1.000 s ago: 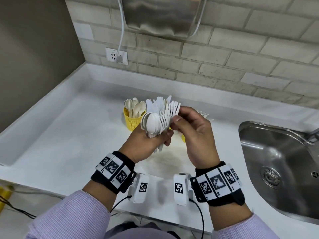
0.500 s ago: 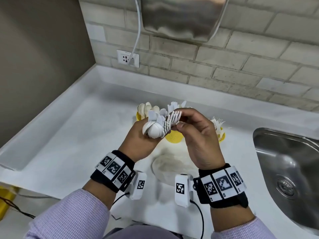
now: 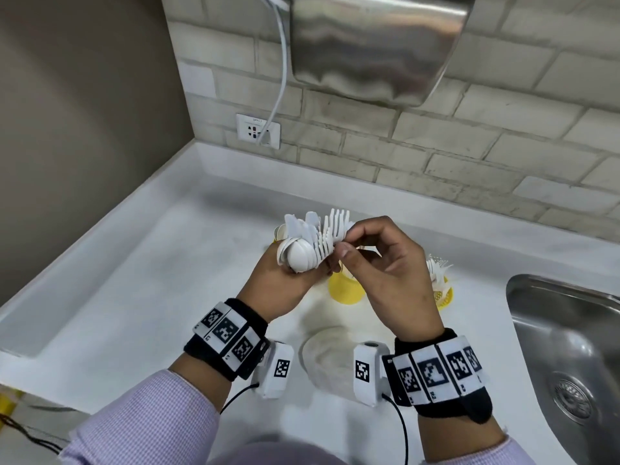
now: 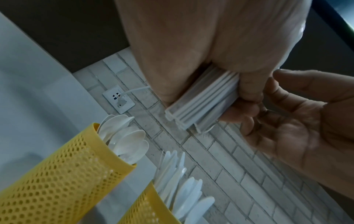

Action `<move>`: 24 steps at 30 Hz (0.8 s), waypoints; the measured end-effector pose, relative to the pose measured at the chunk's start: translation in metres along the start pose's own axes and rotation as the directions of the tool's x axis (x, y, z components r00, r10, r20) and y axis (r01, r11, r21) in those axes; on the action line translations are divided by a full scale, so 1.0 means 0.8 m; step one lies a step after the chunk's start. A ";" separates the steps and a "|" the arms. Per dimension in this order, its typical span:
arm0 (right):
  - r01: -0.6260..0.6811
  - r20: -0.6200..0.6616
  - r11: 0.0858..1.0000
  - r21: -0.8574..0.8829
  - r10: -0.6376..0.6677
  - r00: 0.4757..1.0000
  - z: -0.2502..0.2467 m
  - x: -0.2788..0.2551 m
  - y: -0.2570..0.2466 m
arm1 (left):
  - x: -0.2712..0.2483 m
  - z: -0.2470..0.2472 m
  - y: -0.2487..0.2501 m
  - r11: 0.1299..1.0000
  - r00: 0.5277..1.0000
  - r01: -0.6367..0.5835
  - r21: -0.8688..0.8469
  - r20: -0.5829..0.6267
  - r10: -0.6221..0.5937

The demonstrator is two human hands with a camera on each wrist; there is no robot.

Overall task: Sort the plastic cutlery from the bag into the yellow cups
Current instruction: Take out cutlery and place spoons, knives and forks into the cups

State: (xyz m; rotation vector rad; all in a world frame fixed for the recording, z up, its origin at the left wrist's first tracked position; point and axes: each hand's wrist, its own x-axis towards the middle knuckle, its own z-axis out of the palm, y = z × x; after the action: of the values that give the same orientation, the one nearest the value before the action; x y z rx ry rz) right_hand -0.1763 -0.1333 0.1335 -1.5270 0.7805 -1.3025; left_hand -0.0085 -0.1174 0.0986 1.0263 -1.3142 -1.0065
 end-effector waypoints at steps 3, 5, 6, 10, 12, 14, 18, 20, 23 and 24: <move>-0.003 0.011 1.000 -0.006 0.003 1.000 -0.005 0.007 0.002 | 0.009 -0.005 -0.006 0.996 0.998 -0.054 0.073 -0.037 0.057; -0.008 0.008 1.000 -0.008 0.008 1.000 -0.007 0.008 0.003 | 0.014 -0.006 -0.002 0.976 0.986 -0.147 0.160 -0.050 0.157; -0.010 0.005 1.000 -0.005 0.010 1.000 -0.007 0.008 0.003 | 0.015 -0.005 -0.001 0.962 0.980 -0.188 0.197 -0.033 0.198; -0.032 -0.021 0.999 0.000 0.032 0.999 -0.008 0.009 0.004 | 0.021 -0.006 -0.015 0.941 0.963 -0.256 0.222 -0.032 0.269; -0.036 -0.022 0.999 -0.005 0.036 0.999 -0.006 0.012 0.006 | 0.020 -0.006 -0.019 0.960 0.976 -0.200 0.196 -0.044 0.212; -0.035 -0.034 0.999 -0.019 0.035 0.999 -0.003 0.014 0.006 | 0.020 -0.006 -0.020 0.984 0.992 -0.106 0.145 -0.052 0.114; -0.028 -0.074 0.998 -0.054 0.024 0.997 0.005 0.018 0.006 | 0.019 -0.004 -0.020 0.998 0.998 0.010 0.064 -0.056 -0.007; -0.030 -0.105 0.996 -0.083 0.021 0.994 0.008 0.019 0.008 | 0.019 -0.002 -0.021 0.999 0.997 0.049 0.015 -0.059 -0.048; -0.030 -0.143 0.993 -0.111 0.014 0.990 0.011 0.020 0.010 | 0.020 -0.001 -0.023 0.997 0.996 0.078 -0.014 -0.040 -0.078; -0.033 -0.157 0.992 -0.119 0.014 0.987 0.012 0.021 0.010 | 0.021 -0.002 -0.022 0.997 0.997 0.078 -0.016 -0.026 -0.078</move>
State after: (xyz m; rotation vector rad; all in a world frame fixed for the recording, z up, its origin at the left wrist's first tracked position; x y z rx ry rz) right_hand -0.1625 -0.1487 0.1324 -1.5184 0.9906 -1.3911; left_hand -0.0070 -0.1379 0.0857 1.0832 -1.2515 -1.0560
